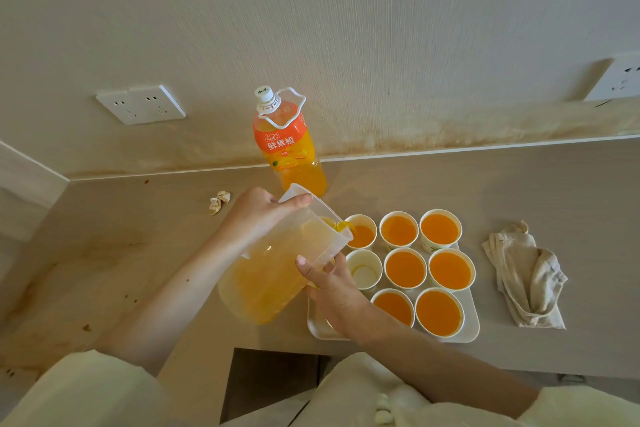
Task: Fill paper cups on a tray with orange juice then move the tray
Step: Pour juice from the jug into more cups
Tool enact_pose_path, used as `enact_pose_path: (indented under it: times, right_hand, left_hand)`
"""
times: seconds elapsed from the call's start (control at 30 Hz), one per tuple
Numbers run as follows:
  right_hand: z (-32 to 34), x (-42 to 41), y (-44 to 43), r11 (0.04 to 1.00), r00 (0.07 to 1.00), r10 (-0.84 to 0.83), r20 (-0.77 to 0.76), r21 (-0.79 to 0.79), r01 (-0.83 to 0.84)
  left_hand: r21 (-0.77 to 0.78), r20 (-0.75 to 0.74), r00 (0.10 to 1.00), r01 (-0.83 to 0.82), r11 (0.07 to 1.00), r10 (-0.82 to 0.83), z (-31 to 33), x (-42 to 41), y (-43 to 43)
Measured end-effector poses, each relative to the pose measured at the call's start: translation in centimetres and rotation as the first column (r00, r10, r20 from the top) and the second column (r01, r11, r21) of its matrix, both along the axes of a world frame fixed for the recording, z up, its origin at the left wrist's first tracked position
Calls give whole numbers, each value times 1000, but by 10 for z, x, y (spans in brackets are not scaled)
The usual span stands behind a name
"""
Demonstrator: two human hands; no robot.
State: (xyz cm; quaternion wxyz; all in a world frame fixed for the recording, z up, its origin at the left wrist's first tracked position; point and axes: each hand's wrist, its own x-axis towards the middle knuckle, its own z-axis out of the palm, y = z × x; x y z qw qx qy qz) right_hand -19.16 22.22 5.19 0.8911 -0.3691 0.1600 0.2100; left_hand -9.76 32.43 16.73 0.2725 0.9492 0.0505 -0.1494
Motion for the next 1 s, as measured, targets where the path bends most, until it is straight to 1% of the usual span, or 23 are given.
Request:
enact_pose_path:
  times: [0.67, 1.0]
  right_hand:
    - [0, 2, 0, 1000, 1000, -5, -14, -2, 5]
    - [1, 2, -1, 1000, 1000, 7, -4, -20, -7]
  left_hand:
    - [3, -21, 1000, 10, 1000, -10, -1, 3, 1]
    - [32, -23, 1000, 0, 1000, 1, 1, 5, -1]
